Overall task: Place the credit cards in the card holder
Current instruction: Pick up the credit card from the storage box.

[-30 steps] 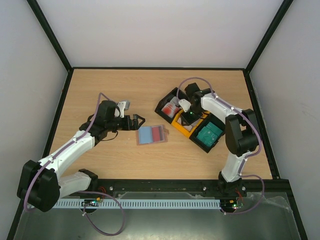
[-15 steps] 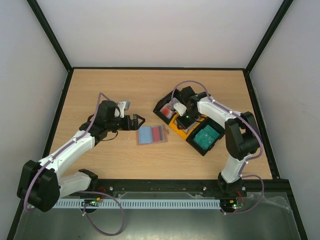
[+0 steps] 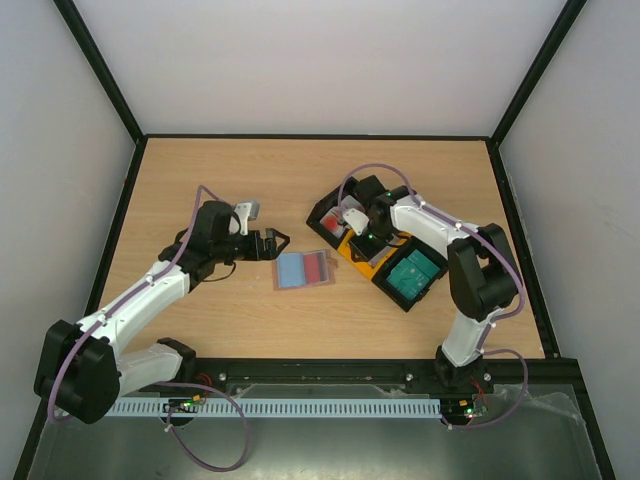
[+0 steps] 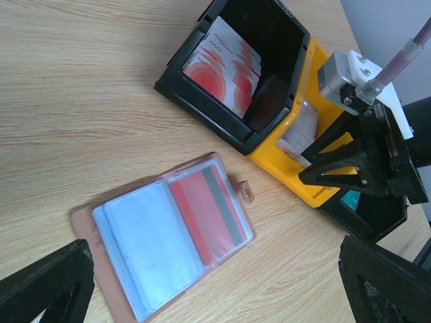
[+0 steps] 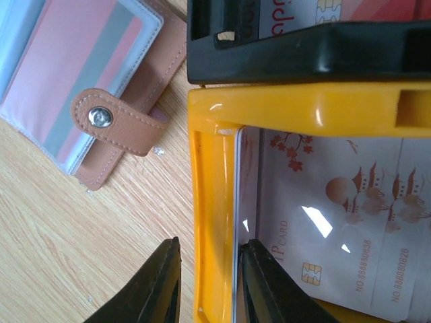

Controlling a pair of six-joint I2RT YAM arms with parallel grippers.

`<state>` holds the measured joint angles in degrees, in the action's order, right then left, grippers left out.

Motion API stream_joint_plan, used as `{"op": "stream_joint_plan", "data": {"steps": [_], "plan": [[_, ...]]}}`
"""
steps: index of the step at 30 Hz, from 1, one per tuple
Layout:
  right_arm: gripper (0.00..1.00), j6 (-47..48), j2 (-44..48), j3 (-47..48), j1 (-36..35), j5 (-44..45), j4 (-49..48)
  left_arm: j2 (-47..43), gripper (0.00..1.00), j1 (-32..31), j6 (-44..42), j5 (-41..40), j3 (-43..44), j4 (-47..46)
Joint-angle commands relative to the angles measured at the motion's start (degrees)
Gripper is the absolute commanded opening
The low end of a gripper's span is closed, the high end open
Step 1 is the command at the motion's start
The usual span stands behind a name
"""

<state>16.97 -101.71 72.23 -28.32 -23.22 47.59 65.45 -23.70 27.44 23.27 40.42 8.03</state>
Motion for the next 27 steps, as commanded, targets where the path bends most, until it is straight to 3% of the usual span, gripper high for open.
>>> {"op": "stream_joint_plan", "data": {"steps": [1, 11, 27], "plan": [[0.24, -2.87, -1.68, 1.37, -1.04, 3.10, -0.21, 0.52, 1.00, 0.24, -0.16, -0.59, -0.87, -1.09], [0.08, -4.39, -3.05, 3.96, -1.45, 5.38, 0.80, 0.61, 1.00, 0.32, -0.11, -1.04, -0.87, -0.95], [0.07, -4.12, -0.62, 4.37, -1.48, 3.82, 2.48, 1.51, 1.00, 0.32, -0.20, -0.85, -0.52, -0.91]]}}
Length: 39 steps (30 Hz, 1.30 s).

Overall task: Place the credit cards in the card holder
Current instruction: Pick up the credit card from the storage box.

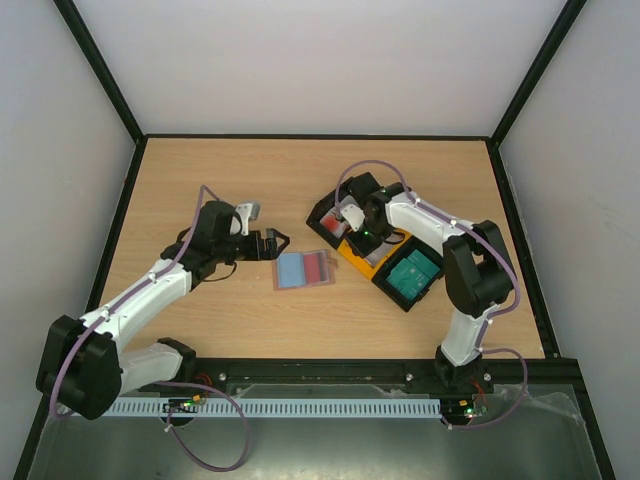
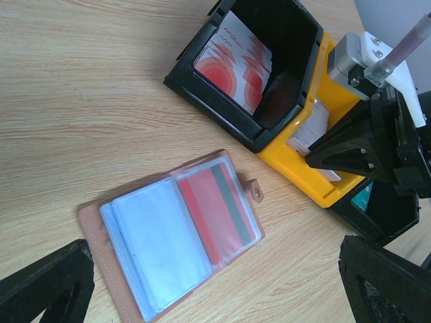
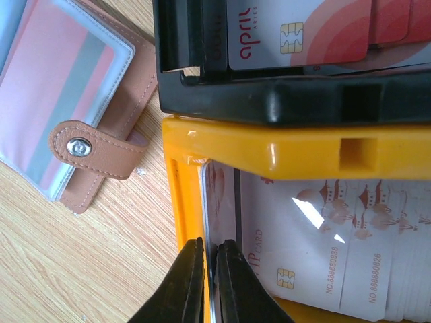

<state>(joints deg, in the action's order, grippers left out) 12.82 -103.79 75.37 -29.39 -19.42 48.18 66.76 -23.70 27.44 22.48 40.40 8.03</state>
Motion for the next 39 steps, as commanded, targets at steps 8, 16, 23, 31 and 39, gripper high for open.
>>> {"op": "stream_joint_plan", "data": {"steps": [8, 16, 23, 31, 39], "plan": [[0.02, -1.18, 2.79, 2.01, -0.41, 1.88, 1.04, 0.15, 1.00, 0.30, -0.16, 0.76, -0.54, -1.12], [0.02, -11.04, 7.31, 2.14, -0.36, 6.22, -0.51, -1.05, 1.00, -0.12, 3.80, 3.59, -0.31, -5.12], [0.02, -21.53, 15.45, -2.55, -0.36, 9.84, -9.02, 0.55, 1.00, -4.06, 8.55, 2.95, 0.18, -11.22], [0.02, -37.02, 27.64, -14.64, -0.39, 8.09, -26.33, 1.98, 1.00, -8.62, 13.17, 0.57, 0.56, -19.17], [0.02, -50.47, 38.55, -25.97, -0.40, -3.67, -45.13, 2.73, 1.00, -9.93, 18.32, 0.14, 0.70, -26.20]]}}
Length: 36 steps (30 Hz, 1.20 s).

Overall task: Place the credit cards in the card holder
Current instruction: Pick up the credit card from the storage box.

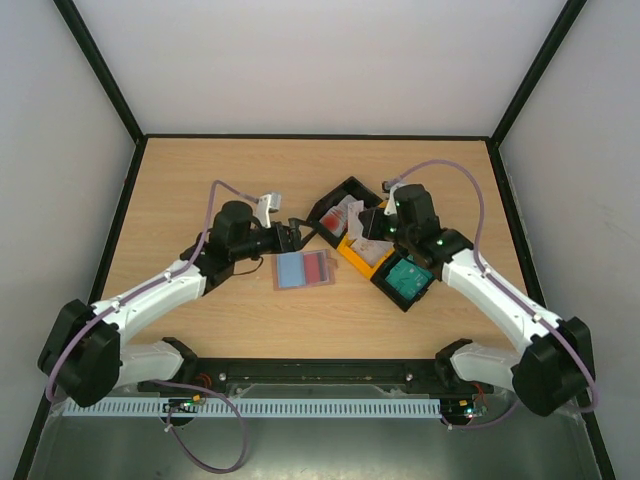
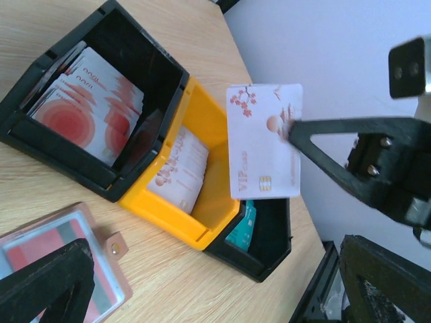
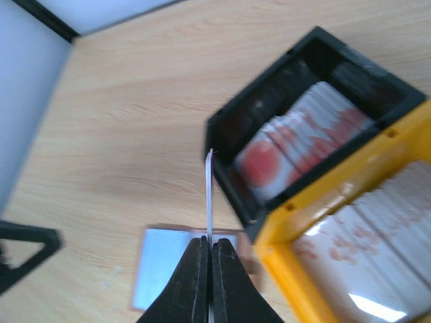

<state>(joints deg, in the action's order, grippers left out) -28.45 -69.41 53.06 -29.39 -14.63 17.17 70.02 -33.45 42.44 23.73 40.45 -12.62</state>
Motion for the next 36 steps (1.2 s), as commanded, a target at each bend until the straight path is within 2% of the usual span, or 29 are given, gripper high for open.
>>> {"op": "stream_joint_plan", "data": {"steps": [1, 5, 10, 15, 19, 24, 27, 36], "plan": [[0.02, -11.35, 5.12, -5.07, -0.38, -10.98, -17.15, -1.49, 1.00, -0.16, 3.76, -1.86, 0.20, -5.87], [0.02, -18.84, 7.11, -10.99, -0.45, -19.87, -31.62, -6.29, 1.00, -0.20, 4.76, -4.61, -2.43, -6.10], [0.02, -27.07, 7.34, -16.49, -1.21, -24.87, -45.55, -11.65, 1.00, 0.00, 5.76, -5.41, -4.89, -4.14], [0.02, -33.15, 5.97, -19.29, -4.01, -27.24, -56.47, -15.84, 1.00, 0.04, 8.33, -2.25, -7.69, -3.93], [0.02, -40.35, 4.29, -19.95, -5.70, -29.70, -66.36, -16.99, 1.00, -0.03, 13.84, 2.98, -8.99, -6.08], [0.02, -43.67, 1.77, -17.55, -7.53, -31.11, -67.92, -17.85, 0.97, -0.01, 19.77, 7.14, -8.81, -10.47], [0.02, -43.71, 1.05, -17.25, -8.58, -30.83, -67.38, -18.37, 0.86, 0.12, 20.14, 7.12, -7.71, -11.28], [0.03, -44.77, 0.85, -16.64, -9.46, -31.52, -66.28, -17.34, 0.36, 0.09, 20.44, 9.19, -7.37, -13.83]]}}
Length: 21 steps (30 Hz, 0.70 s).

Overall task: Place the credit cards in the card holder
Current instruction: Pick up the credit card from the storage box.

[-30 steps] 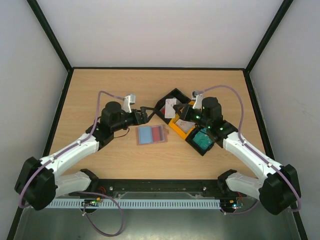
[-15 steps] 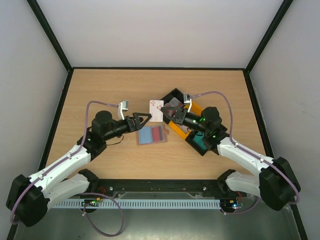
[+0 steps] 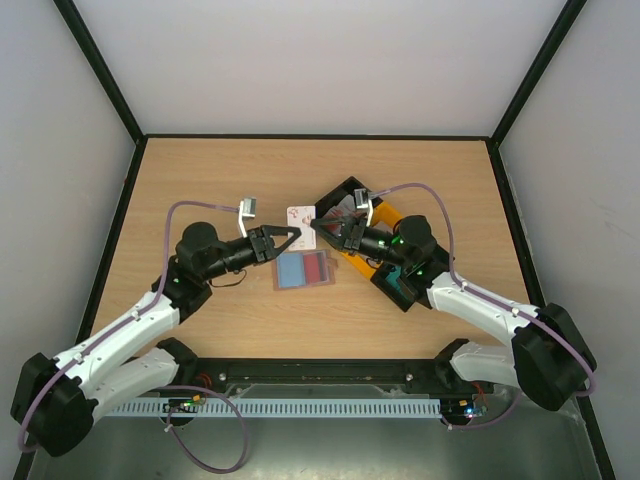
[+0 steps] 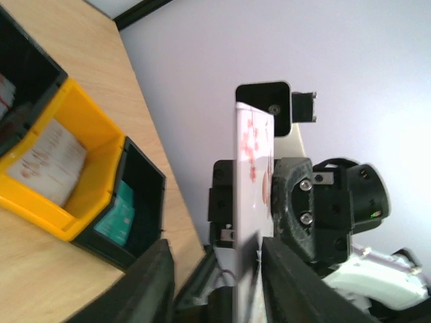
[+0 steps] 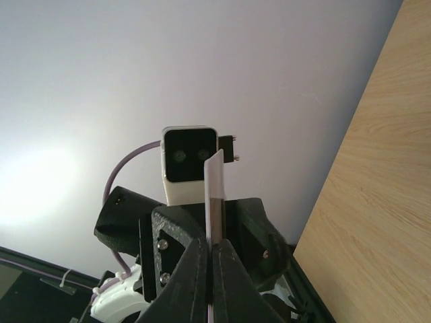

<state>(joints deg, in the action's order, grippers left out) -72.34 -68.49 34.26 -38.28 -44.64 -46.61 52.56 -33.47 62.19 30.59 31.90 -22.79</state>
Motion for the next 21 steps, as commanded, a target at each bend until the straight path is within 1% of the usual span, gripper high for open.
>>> {"op": "stream_joint_plan", "data": {"steps": [1, 6, 10, 12, 13, 16, 17, 19, 21], "plan": [[0.04, -1.01, -0.07, 2.13, -0.61, -1.58, -2.41, 0.21, 0.31, 0.15, 0.86, 2.83, 1.19, -4.14], [0.07, -0.32, 0.20, 2.19, -0.74, -1.45, -1.18, 0.16, 0.17, 0.16, 1.16, 4.75, 1.43, -5.98], [0.13, 0.49, -0.27, 2.30, -1.01, -1.05, -0.54, 0.13, 0.10, 0.18, 1.30, 6.46, 1.47, -6.89], [0.18, 0.91, -0.37, 2.30, -1.09, -1.04, -0.33, -0.15, 0.04, 0.22, 0.81, 6.54, 1.51, -6.84], [0.18, 1.43, -0.23, 2.26, -1.08, -0.68, 0.17, -0.40, 0.03, 0.17, 0.62, 6.51, 1.51, -6.71], [0.04, 2.09, 0.25, 2.24, -1.08, 0.25, 1.01, -0.83, 0.02, 0.32, 0.41, 5.45, 1.42, -6.23], [0.02, 2.68, 0.54, 2.37, -1.09, 1.31, 2.39, -0.95, 0.02, 0.29, 0.06, 4.45, 1.55, -5.24], [0.02, 4.95, 0.58, 2.87, -1.16, 3.14, 6.97, -0.64, 0.02, 0.36, -0.82, 1.50, 1.79, -2.01], [0.02, 5.62, 0.30, 2.73, -1.16, 3.66, 8.24, 0.76, 0.02, 1.17, -0.94, 1.97, 1.66, -1.52]]}}
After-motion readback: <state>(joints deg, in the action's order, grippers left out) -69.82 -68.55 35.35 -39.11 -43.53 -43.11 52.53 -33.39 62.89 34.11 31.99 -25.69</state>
